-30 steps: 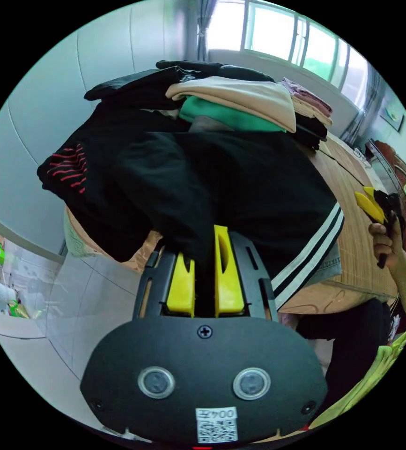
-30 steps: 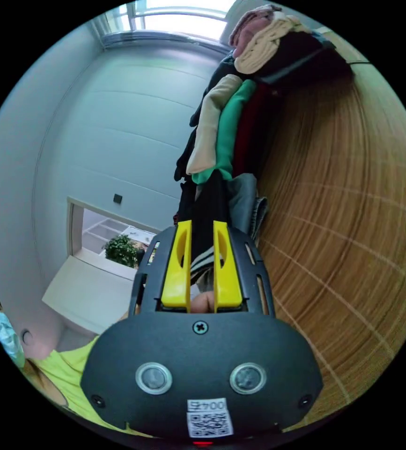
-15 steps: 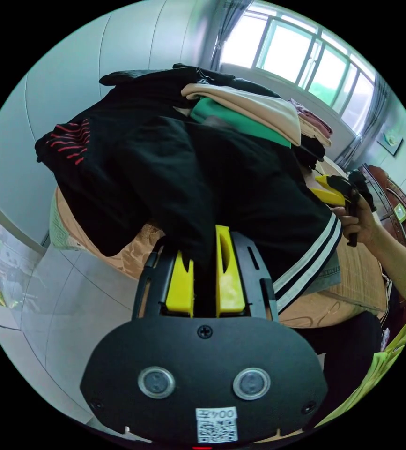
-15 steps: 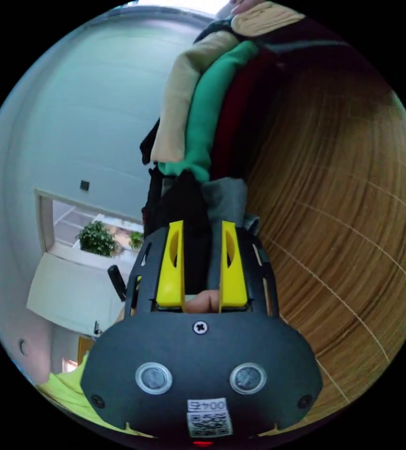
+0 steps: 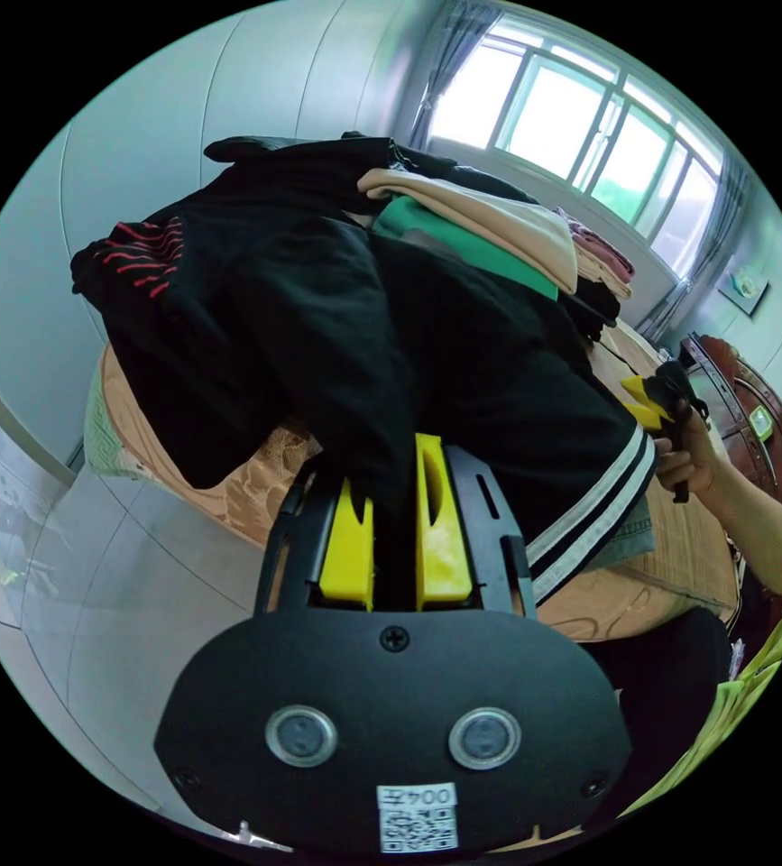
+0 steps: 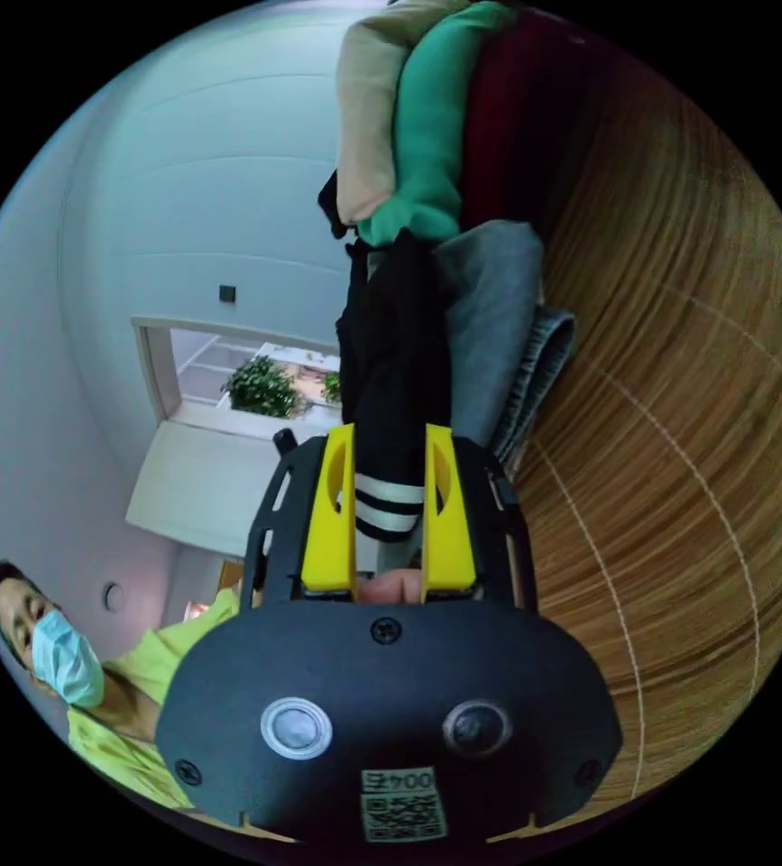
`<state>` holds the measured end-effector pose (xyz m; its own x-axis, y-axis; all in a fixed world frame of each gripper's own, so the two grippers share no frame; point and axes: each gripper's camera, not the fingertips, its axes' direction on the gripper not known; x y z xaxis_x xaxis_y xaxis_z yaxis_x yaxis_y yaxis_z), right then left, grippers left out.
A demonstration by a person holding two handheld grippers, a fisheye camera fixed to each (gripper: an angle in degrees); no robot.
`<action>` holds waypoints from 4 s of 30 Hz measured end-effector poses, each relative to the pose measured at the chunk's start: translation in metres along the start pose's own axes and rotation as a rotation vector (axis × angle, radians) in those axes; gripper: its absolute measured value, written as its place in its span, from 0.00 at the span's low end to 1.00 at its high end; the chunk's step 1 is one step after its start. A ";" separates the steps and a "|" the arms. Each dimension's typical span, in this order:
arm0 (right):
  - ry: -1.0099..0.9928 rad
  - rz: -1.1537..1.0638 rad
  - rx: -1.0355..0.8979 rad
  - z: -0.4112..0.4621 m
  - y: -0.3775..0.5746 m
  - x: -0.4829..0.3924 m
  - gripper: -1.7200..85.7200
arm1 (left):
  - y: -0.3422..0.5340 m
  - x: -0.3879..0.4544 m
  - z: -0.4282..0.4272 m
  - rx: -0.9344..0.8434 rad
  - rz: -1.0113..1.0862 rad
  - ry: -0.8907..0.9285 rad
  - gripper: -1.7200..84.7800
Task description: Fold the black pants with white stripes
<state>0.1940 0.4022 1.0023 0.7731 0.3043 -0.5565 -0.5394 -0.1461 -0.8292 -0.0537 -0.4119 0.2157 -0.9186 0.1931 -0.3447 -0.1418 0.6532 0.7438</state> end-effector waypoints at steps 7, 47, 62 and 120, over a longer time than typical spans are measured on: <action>0.046 0.006 0.114 -0.027 0.001 0.000 0.18 | -0.007 -0.002 -0.011 0.011 -0.016 0.001 0.12; 0.253 -0.347 0.230 -0.029 0.111 -0.090 0.09 | -0.099 0.108 -0.059 0.041 0.386 -0.203 0.12; 0.216 -0.051 0.217 -0.014 0.172 0.013 0.10 | -0.096 0.031 0.071 -0.204 0.206 -0.055 0.11; 1.168 0.390 0.555 -0.282 0.977 0.122 0.02 | 0.422 0.299 0.467 0.009 0.642 0.052 0.03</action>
<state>-0.1445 0.0308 0.1103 0.2198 -0.6821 -0.6975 -0.6350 0.4427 -0.6331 -0.2156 0.2637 0.1594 -0.8363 0.5121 0.1958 0.4452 0.4260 0.7876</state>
